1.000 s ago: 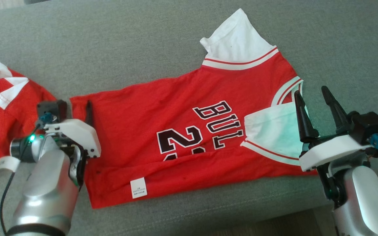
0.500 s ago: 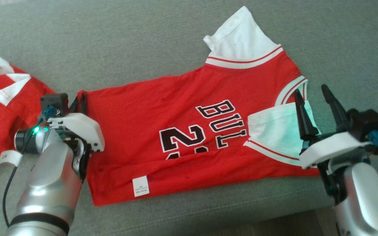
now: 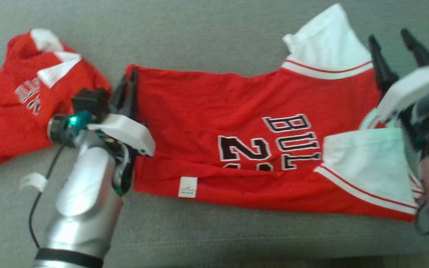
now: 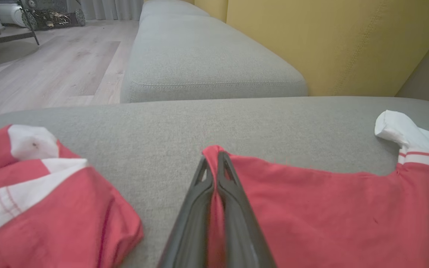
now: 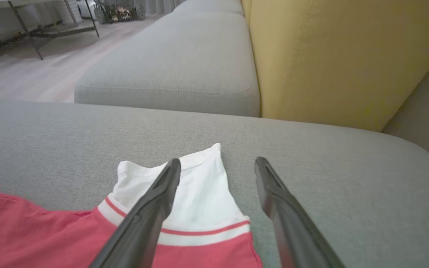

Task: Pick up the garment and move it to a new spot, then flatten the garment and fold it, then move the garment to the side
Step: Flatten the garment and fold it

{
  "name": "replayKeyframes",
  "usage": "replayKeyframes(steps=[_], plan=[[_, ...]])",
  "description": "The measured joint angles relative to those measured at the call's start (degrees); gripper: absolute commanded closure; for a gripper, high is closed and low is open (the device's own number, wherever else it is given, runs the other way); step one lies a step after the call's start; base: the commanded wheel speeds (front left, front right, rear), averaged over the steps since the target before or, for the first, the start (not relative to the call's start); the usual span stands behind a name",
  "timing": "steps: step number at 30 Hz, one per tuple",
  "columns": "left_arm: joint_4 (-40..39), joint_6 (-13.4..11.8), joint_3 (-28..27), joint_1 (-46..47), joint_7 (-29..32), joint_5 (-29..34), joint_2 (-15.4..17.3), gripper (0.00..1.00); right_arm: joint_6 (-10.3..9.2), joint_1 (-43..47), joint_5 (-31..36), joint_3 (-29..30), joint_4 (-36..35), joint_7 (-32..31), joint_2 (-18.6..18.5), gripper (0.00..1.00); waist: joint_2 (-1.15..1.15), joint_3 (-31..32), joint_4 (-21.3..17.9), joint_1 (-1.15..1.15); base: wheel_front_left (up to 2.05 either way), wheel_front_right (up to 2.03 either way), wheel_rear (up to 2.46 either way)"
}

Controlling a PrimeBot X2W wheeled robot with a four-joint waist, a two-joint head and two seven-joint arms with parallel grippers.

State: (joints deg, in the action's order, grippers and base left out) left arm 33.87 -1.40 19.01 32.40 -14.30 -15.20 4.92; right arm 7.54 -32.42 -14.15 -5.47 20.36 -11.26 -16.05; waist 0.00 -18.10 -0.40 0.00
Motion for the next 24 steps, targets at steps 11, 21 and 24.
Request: replayKeyframes(steps=[11, 21, 24], plan=[[-4.20, 0.46, 4.93, -0.49, 0.18, -0.04, -1.97, 1.00, 0.00, -17.66, -3.93, -1.83, 19.86, -5.02, -7.01, 0.00, 0.00, -5.78, 6.81, 0.00, 0.00, 0.00, 0.00], [-6.02, -0.14, 8.39, 1.72, 0.16, -2.04, -2.96, 1.00, 0.00, -26.35, -6.75, -5.15, 33.27, -5.89, -8.94, 0.00, 0.00, -10.59, 11.74, 0.00, 0.00, 0.00, 0.00], [-6.15, -0.57, 9.00, 2.07, 0.15, -2.45, -3.03, 1.00, 0.00, -28.17, -7.60, -5.72, 35.32, -5.44, -9.27, 0.00, 0.00, -11.19, 12.53, 0.00, 0.00, 0.00, 0.00]])
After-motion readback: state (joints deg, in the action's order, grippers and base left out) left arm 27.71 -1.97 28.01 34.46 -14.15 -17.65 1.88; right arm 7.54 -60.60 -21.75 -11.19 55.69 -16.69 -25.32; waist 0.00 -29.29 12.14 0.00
